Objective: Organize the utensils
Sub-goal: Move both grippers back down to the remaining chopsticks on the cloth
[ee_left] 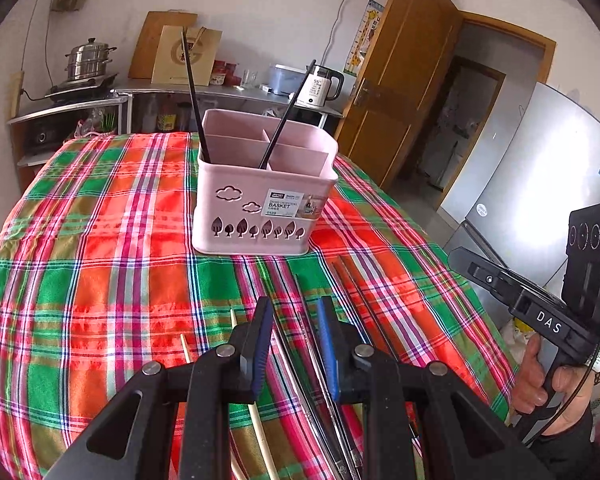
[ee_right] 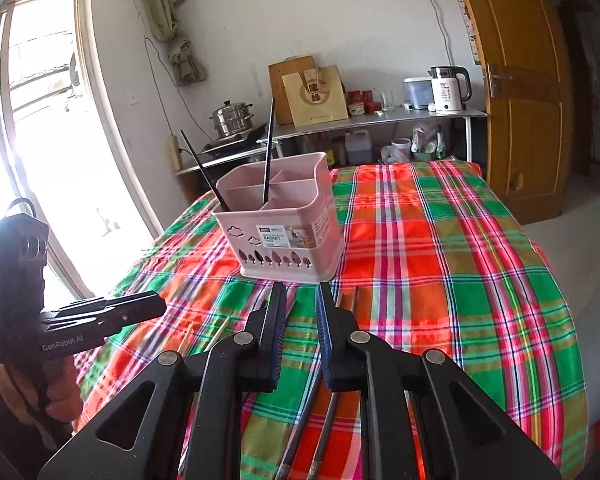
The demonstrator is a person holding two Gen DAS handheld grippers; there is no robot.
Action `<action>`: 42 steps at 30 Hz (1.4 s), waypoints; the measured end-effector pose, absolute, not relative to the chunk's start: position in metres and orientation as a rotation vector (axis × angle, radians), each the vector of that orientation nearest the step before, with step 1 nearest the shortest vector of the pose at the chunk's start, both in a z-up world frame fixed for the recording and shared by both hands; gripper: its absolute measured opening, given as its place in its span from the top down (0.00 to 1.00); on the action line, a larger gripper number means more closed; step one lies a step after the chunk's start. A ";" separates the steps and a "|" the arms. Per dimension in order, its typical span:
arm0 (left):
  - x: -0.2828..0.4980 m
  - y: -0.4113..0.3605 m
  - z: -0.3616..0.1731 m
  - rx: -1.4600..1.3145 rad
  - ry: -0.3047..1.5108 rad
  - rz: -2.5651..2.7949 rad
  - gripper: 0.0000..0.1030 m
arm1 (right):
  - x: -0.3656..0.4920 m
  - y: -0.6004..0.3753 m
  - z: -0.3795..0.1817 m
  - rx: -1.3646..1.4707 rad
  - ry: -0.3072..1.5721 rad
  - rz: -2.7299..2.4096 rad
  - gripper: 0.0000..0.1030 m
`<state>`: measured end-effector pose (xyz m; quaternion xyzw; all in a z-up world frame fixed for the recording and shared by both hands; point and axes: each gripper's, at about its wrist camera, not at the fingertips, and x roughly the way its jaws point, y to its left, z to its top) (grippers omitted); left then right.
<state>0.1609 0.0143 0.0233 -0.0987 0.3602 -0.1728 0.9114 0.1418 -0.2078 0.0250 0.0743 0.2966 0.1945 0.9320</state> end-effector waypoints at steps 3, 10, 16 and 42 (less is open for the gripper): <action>0.173 0.009 0.014 -0.202 0.782 -0.353 0.78 | 0.148 -0.206 0.017 0.147 0.634 0.398 0.86; 0.198 -0.003 -0.008 -0.179 0.852 -0.343 0.78 | 0.166 -0.203 -0.008 0.141 0.713 0.396 0.86; 0.220 -0.010 -0.027 -0.154 0.916 -0.317 0.78 | 0.181 -0.198 -0.025 0.127 0.767 0.392 0.86; 0.266 -0.016 -0.056 -0.118 1.001 -0.271 0.78 | 0.244 -0.167 -0.067 0.040 0.934 0.337 0.86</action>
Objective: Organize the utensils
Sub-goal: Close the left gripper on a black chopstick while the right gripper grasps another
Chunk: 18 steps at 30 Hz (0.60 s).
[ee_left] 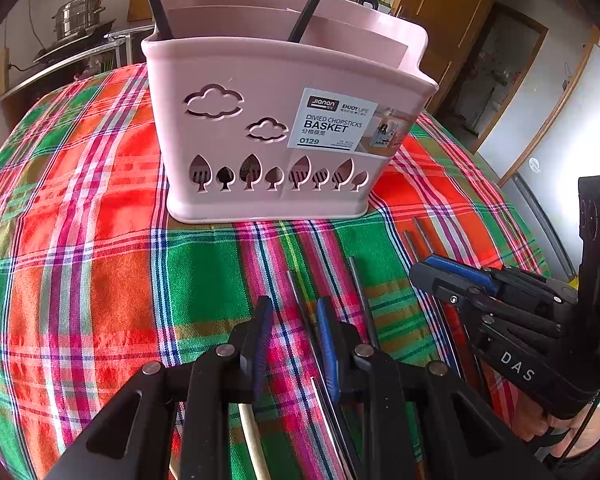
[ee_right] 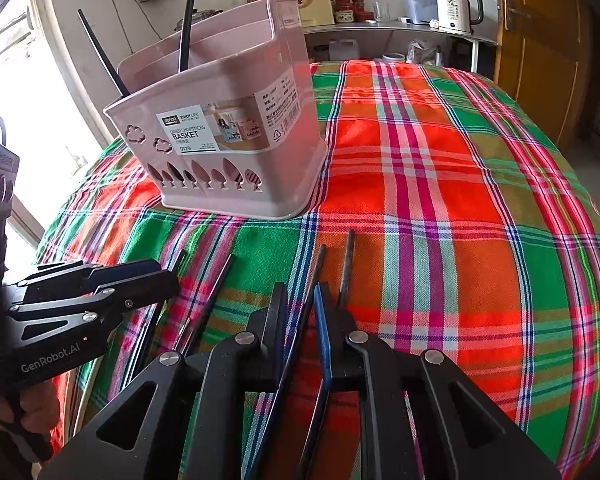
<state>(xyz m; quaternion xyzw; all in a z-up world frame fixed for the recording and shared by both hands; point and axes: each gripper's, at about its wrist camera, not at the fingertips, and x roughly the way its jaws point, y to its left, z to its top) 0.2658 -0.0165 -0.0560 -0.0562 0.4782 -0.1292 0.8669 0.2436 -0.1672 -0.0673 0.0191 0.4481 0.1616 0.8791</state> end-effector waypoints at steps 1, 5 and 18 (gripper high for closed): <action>0.265 -0.017 -0.057 -0.111 1.000 -0.269 0.78 | 0.244 -0.165 -0.067 0.031 0.935 0.333 0.86; 0.262 -0.024 -0.056 -0.057 0.986 -0.254 0.78 | 0.247 -0.161 -0.067 -0.001 0.935 0.319 0.86; 0.269 -0.016 -0.054 -0.117 1.022 -0.243 0.93 | 0.248 -0.160 -0.065 -0.002 0.945 0.313 0.94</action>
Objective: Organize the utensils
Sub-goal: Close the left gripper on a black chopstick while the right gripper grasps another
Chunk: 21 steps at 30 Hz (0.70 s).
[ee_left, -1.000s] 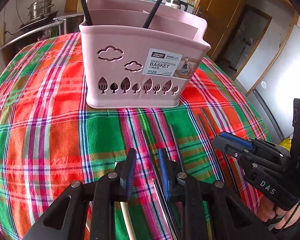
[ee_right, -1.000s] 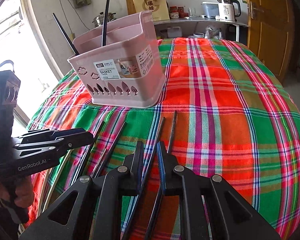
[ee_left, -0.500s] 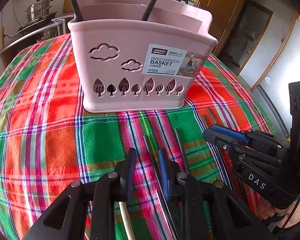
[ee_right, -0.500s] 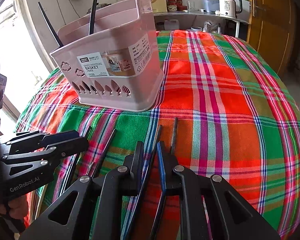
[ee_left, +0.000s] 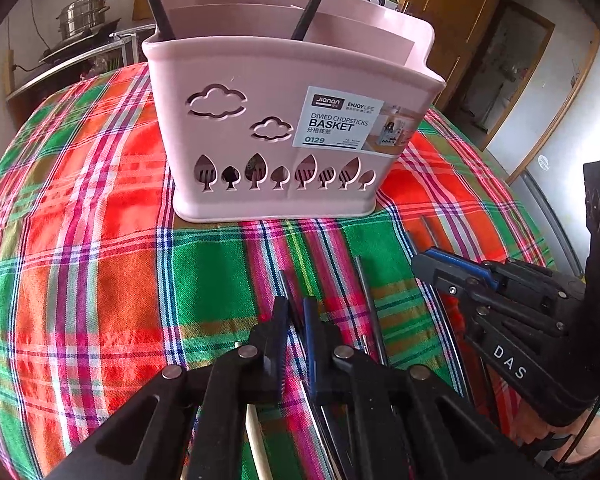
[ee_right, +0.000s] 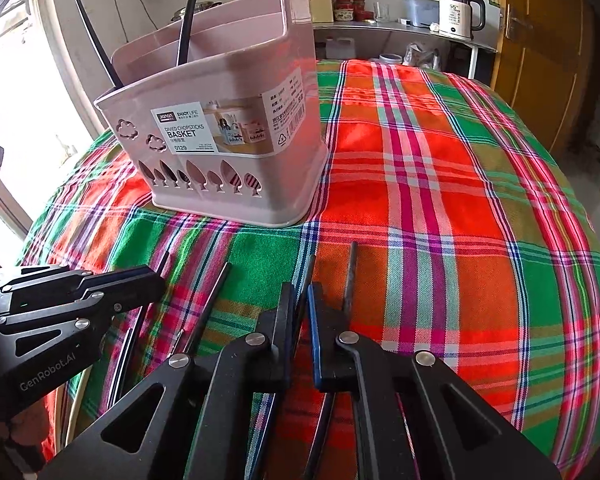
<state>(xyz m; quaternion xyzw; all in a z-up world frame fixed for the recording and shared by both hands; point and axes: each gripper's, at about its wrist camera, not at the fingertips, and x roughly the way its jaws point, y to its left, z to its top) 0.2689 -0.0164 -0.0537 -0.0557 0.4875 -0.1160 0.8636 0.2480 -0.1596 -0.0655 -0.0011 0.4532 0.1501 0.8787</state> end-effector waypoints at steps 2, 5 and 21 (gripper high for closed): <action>0.271 -0.010 -0.050 -0.156 1.020 -0.258 0.94 | 0.247 -0.159 -0.062 0.003 0.940 0.319 0.94; 0.269 -0.002 -0.037 -0.189 0.994 -0.265 0.94 | 0.242 -0.158 -0.053 0.014 0.917 0.332 0.94; 0.223 0.011 0.076 -0.178 0.751 -0.340 0.96 | 0.195 -0.165 0.047 0.054 0.661 0.391 0.95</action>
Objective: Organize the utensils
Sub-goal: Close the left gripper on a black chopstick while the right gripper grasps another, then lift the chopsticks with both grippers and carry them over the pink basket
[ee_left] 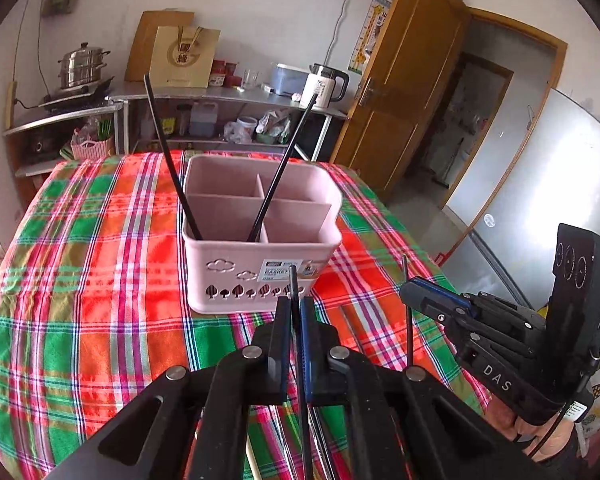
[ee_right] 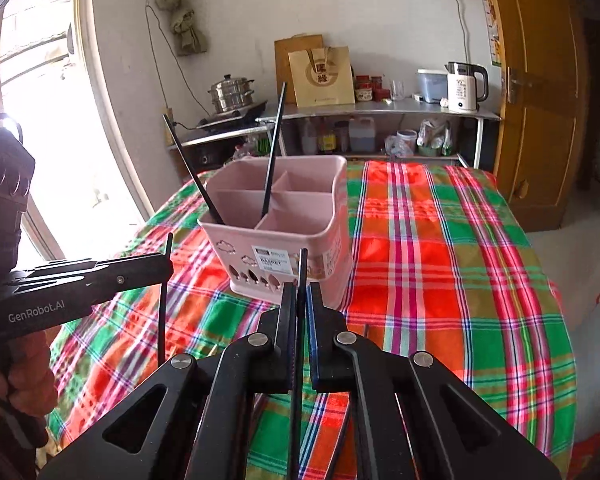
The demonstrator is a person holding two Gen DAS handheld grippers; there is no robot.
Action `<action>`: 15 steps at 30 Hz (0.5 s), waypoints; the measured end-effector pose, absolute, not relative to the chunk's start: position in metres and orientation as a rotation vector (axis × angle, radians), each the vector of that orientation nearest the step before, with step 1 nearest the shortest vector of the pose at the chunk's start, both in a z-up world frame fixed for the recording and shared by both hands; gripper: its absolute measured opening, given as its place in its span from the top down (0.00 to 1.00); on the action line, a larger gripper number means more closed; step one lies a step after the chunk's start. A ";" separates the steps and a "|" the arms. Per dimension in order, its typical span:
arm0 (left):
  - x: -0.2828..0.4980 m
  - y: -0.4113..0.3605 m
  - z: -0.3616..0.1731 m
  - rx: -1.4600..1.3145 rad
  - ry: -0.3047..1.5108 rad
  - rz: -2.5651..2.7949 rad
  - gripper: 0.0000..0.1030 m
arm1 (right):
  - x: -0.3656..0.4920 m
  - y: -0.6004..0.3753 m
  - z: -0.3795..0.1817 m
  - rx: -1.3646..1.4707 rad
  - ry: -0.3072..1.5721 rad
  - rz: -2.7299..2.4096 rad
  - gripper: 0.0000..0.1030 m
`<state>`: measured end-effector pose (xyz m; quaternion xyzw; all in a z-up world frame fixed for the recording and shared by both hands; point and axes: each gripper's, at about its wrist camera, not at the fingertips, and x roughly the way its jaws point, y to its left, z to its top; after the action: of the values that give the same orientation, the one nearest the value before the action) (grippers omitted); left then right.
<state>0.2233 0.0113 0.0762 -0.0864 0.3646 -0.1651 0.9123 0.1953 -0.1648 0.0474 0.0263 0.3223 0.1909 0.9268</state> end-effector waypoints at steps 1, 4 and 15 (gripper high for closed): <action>0.221 0.011 0.082 -0.176 0.739 -0.342 0.96 | 0.189 -0.166 0.059 0.056 0.627 0.396 0.95; 0.214 0.009 0.099 -0.169 0.699 -0.347 0.96 | 0.181 -0.168 0.074 0.059 0.581 0.398 0.95; 0.200 0.013 0.118 -0.171 0.639 -0.356 0.96 | 0.166 -0.176 0.092 0.084 0.501 0.414 0.96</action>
<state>0.1995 0.0132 0.1182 -0.0836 0.3120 -0.1738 0.9303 0.1663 -0.1758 0.0919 0.0413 0.2462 0.2033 0.9467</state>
